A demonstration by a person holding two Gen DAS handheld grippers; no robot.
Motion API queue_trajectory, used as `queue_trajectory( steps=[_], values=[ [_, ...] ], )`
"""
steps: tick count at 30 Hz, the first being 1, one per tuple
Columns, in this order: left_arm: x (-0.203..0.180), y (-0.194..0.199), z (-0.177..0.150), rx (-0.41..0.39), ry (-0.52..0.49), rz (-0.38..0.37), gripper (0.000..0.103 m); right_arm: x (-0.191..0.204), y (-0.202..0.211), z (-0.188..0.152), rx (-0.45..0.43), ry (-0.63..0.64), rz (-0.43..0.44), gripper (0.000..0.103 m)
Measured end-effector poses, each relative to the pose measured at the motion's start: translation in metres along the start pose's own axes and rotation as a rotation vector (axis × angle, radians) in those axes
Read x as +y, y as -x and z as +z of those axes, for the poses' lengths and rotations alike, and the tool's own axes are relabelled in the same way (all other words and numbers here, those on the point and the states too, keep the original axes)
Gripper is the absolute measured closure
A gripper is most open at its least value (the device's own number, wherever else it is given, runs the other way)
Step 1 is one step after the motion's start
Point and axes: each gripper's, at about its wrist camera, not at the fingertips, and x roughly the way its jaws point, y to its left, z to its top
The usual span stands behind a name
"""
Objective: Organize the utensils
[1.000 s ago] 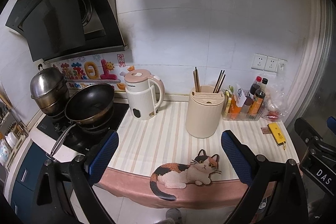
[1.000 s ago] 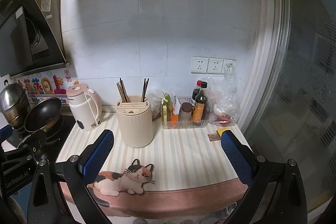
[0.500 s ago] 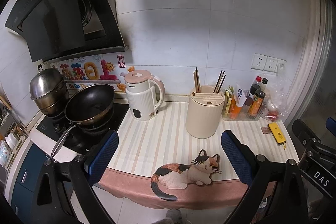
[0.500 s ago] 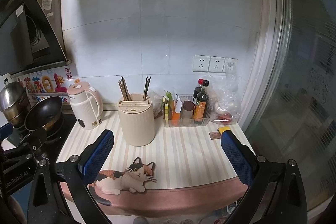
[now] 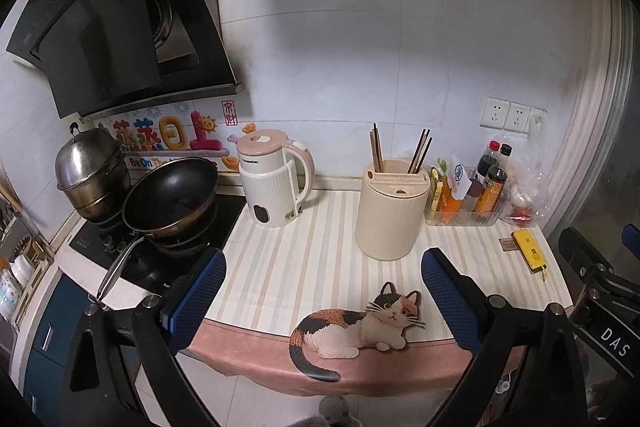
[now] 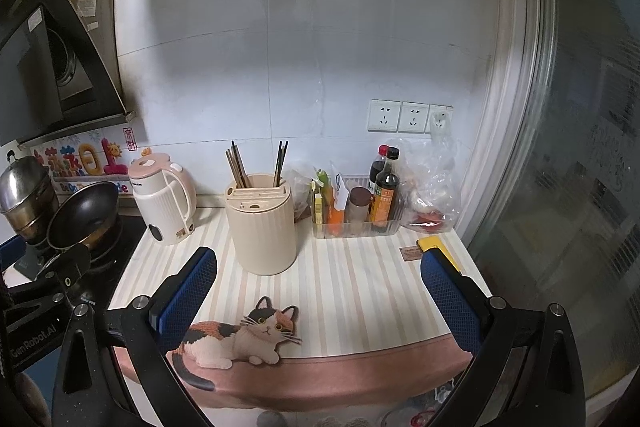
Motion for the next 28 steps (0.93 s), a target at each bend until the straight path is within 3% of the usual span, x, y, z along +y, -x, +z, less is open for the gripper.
queue_trajectory(
  steps=[28],
  values=[
    [0.0048,-0.0047,-0.0011,0.002,-0.003,-0.007,0.003,0.0047,-0.0007,0.0031,0.0,0.003,-0.008,0.0]
  ],
)
